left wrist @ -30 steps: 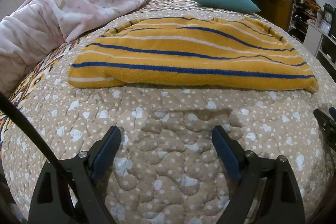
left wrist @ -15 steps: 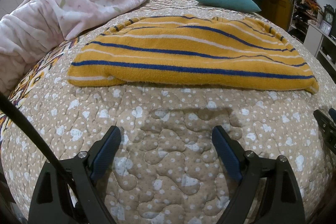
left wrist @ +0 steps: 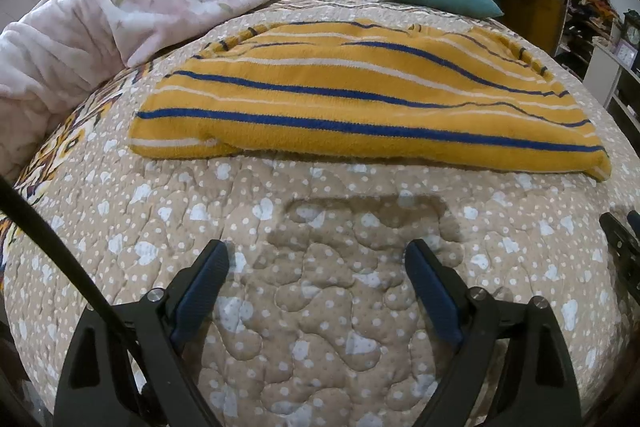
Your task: Fold small clothes
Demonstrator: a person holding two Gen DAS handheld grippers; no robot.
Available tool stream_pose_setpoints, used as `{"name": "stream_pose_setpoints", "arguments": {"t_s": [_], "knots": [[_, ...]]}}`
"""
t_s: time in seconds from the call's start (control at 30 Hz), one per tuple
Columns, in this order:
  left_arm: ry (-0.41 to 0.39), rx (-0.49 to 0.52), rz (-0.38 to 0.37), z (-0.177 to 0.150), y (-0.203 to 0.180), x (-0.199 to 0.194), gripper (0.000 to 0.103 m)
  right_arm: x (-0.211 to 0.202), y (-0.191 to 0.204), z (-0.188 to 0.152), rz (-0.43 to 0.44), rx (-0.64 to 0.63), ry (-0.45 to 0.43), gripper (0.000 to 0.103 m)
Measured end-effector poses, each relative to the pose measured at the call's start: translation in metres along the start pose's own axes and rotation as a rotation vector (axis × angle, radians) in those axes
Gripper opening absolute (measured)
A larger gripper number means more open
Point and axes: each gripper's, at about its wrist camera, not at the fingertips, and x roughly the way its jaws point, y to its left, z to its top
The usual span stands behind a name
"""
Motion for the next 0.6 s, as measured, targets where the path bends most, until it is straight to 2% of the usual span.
{"name": "stream_pose_setpoints", "arguments": {"t_s": [0.3,0.6], "knots": [[0.022,-0.008,0.008,0.002,-0.0006,0.0,0.092,-0.0003,0.0021,0.0011,0.004,-0.005,-0.002,0.082],[0.039,-0.023,0.024,0.0039,0.0012,0.0028,0.098,-0.0005,0.0031,0.0014,0.004,-0.001,-0.007,0.082]]}}
